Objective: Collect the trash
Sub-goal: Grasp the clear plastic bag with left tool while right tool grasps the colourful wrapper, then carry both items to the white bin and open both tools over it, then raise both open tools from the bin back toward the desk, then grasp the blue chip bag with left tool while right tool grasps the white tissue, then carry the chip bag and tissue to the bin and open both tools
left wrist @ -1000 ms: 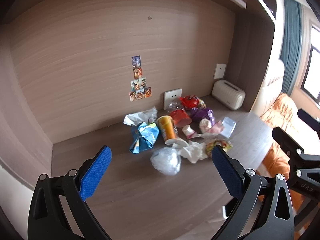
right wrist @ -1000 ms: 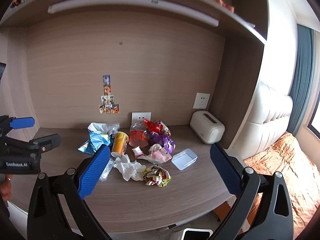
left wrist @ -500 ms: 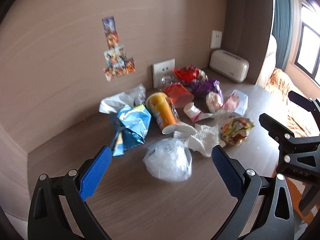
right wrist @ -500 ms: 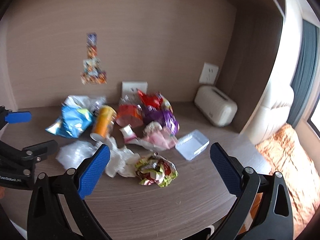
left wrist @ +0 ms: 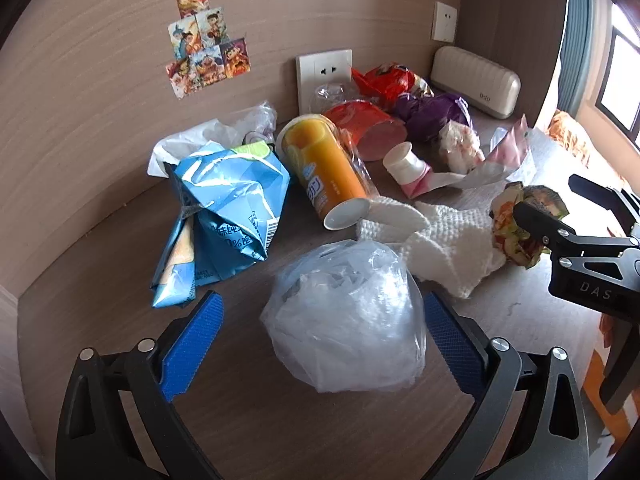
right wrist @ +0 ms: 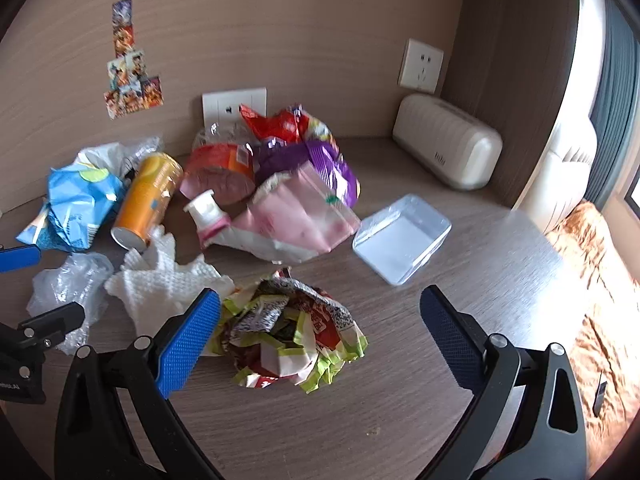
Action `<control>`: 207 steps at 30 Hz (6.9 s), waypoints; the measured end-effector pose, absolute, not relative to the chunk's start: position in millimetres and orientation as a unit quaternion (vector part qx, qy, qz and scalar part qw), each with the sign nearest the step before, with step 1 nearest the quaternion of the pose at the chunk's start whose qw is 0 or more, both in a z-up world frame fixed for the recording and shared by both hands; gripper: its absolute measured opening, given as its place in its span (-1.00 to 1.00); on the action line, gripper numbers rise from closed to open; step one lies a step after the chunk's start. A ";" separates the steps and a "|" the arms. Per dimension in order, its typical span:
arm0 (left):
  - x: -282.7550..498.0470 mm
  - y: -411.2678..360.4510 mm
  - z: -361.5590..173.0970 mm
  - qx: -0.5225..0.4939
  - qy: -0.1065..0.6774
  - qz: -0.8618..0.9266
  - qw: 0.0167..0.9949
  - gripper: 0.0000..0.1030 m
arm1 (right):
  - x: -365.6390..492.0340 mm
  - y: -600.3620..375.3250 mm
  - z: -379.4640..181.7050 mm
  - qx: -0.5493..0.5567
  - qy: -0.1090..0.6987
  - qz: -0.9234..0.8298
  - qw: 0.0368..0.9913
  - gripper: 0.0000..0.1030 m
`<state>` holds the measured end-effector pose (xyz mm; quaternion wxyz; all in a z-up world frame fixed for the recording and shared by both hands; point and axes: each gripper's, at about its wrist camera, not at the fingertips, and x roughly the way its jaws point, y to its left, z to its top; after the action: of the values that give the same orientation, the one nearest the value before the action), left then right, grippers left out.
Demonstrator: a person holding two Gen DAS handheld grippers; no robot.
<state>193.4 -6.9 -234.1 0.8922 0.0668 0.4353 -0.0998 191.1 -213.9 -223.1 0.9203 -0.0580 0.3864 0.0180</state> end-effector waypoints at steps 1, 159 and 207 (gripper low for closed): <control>195.9 -7.7 -236.7 0.067 0.439 -0.103 0.890 0.59 | 191.6 -214.5 -224.9 -0.052 0.390 0.025 0.919 0.80; 230.4 51.5 -197.5 0.076 0.334 -0.149 0.928 0.91 | 179.7 -122.8 -201.9 -0.059 0.318 0.040 0.946 0.92; 241.7 49.9 -221.8 0.070 0.406 -0.141 0.900 -0.05 | 195.8 -121.5 -220.3 -0.001 0.434 0.104 0.895 -0.59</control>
<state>241.7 49.9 -221.8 0.9003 0.0701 0.4057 -0.1409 195.8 -121.5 -220.3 0.8950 -0.0014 0.4338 0.1037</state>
